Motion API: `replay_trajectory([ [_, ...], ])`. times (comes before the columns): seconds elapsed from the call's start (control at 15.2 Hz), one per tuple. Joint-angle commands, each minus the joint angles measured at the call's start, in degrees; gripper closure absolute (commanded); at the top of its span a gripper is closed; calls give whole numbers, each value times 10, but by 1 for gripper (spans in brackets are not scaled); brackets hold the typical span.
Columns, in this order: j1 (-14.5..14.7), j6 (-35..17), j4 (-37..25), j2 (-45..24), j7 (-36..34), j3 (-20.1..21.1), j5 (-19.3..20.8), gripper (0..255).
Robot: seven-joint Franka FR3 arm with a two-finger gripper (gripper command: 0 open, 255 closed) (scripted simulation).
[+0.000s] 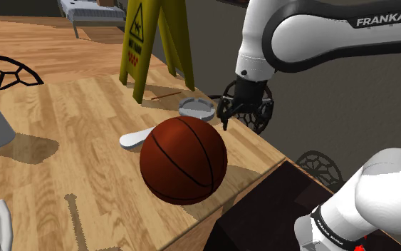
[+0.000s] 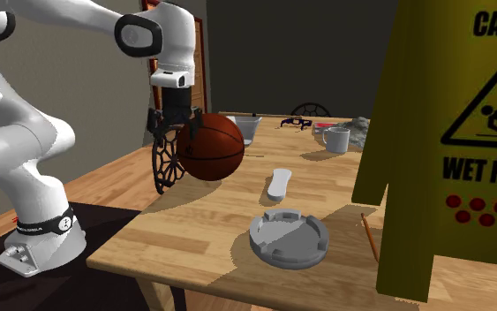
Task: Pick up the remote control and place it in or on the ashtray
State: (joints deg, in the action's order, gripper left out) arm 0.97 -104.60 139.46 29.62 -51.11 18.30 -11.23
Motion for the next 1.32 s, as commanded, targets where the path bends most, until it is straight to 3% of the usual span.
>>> replay_trajectory([
  [0.0,-6,-33,-15,-40,-57,27,-6,0],
  [0.33,-17,-99,-71,-145,-198,77,10,0],
  [0.73,-29,-155,-166,-288,-377,119,80,0],
  [1.25,13,-171,-338,-481,-595,98,199,0],
])
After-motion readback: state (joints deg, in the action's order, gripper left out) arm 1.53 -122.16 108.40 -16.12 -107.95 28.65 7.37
